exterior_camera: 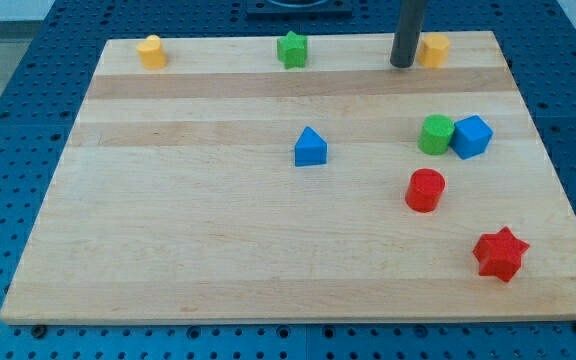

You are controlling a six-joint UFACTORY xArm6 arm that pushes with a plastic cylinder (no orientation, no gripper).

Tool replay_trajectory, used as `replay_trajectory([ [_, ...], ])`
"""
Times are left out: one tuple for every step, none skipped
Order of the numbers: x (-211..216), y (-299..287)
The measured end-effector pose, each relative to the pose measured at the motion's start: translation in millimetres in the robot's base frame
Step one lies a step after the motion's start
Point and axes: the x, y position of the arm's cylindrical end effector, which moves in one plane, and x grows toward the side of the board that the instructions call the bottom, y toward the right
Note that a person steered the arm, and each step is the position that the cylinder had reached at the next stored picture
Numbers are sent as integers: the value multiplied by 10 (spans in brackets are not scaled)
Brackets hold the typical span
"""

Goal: Place the yellow hexagon bottom right to the green star

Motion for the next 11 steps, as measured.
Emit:
replay_trajectory([
  [-110,0],
  [-119,11],
  [-119,80],
  [-119,177],
  [-119,196],
  [-111,196],
  [53,196],
  [290,183],
  [395,166],
  [395,392],
  [458,883],
])
